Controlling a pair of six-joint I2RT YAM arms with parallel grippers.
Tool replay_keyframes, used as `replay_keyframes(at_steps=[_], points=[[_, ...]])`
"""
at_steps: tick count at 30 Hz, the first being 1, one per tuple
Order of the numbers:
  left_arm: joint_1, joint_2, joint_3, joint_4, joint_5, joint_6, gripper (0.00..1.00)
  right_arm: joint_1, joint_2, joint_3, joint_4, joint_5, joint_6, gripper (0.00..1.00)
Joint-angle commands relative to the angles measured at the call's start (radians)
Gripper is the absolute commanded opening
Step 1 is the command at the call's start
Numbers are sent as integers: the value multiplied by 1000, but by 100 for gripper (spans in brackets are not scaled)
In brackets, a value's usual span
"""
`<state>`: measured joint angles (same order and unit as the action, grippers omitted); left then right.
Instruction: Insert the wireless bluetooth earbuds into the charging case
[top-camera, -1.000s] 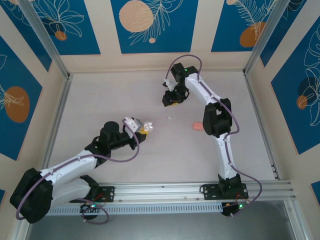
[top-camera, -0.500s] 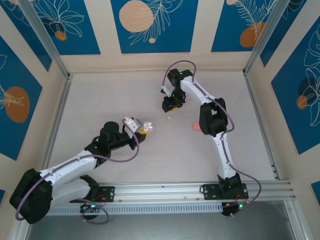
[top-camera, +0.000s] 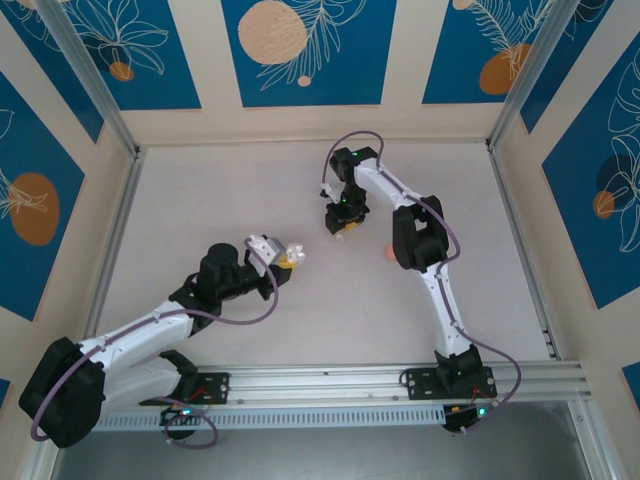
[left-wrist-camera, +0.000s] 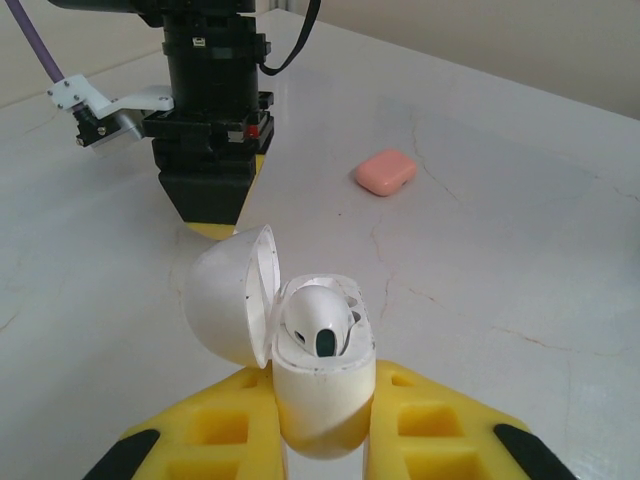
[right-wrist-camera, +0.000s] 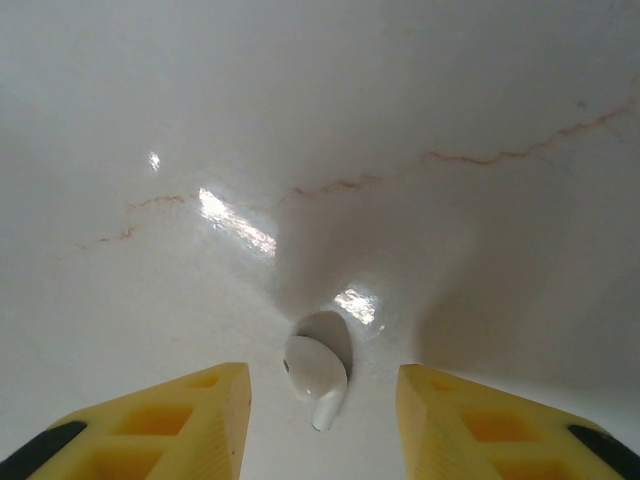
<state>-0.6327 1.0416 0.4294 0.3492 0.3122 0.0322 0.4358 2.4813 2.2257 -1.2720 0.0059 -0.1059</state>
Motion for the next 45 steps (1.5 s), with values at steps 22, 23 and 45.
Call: replay_keyframes(at_steps=[22, 23, 45], points=[[-9, -47, -17, -33, -13, -16, 18, 52, 36, -24, -12, 76, 38, 34], [-9, -51, -17, -35, -17, -15, 18, 54, 36, -24, -12, 77, 41, 33], [-13, 27, -31, 2, -45, -6, 17, 64, -172, -264, 193, 21, 127, 21]])
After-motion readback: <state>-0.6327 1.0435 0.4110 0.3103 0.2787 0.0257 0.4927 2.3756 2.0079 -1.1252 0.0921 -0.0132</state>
